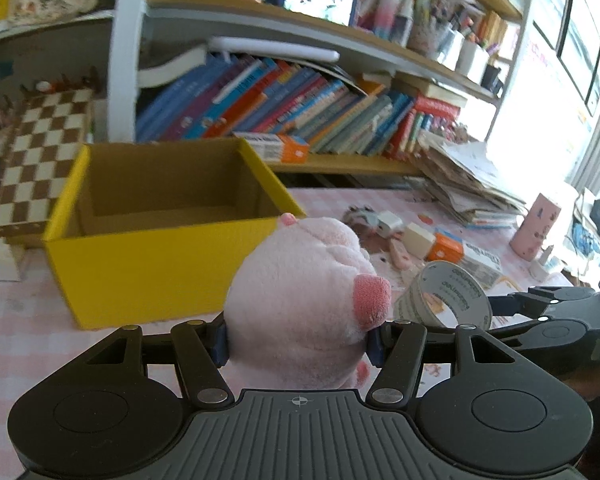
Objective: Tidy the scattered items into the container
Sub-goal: 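Carry the pig with the left gripper while the right gripper carries the tape into the yellow box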
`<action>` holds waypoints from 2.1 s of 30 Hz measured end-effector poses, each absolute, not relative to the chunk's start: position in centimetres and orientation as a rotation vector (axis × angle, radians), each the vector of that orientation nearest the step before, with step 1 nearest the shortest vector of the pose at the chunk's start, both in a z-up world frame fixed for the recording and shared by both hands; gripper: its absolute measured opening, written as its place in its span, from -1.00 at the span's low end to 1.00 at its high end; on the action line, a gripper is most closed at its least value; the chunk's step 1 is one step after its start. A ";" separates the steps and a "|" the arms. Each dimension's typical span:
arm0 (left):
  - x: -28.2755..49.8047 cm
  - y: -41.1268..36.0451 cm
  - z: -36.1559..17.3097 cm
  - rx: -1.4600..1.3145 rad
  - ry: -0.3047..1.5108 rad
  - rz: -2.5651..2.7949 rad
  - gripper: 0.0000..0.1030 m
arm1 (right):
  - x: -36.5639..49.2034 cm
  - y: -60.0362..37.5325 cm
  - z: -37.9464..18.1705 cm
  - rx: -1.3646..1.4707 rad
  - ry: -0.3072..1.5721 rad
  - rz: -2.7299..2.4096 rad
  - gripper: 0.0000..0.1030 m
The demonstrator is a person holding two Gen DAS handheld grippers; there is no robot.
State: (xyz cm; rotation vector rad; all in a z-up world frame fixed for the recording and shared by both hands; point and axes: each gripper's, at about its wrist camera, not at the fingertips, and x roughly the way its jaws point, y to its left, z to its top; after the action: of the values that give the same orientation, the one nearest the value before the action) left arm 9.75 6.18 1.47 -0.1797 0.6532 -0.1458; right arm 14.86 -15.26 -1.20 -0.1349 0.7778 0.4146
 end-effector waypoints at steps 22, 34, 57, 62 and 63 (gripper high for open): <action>12.7 14.2 5.8 -0.163 0.479 -0.027 0.17 | 19.7 -5.7 5.1 -0.273 0.612 0.597 0.57; 16.9 15.7 5.4 -0.145 0.487 0.019 0.17 | 24.5 -1.0 5.4 -0.370 0.573 0.666 0.57; 25.3 17.6 -1.4 -0.111 0.682 0.075 0.17 | 30.5 5.4 -0.8 -0.620 0.614 0.857 0.58; 26.7 18.0 -2.1 -0.111 0.715 0.094 0.17 | 32.6 6.3 -1.6 -0.621 0.674 0.888 0.58; 27.0 18.2 -2.3 -0.112 0.723 0.096 0.17 | 33.1 6.5 -1.7 -0.617 0.689 0.894 0.58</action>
State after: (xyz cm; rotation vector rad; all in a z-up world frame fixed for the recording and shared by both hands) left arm 26.95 18.20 -2.25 -0.1120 0.7234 0.0958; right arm 33.06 6.49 -1.72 -0.6174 0.6891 0.8942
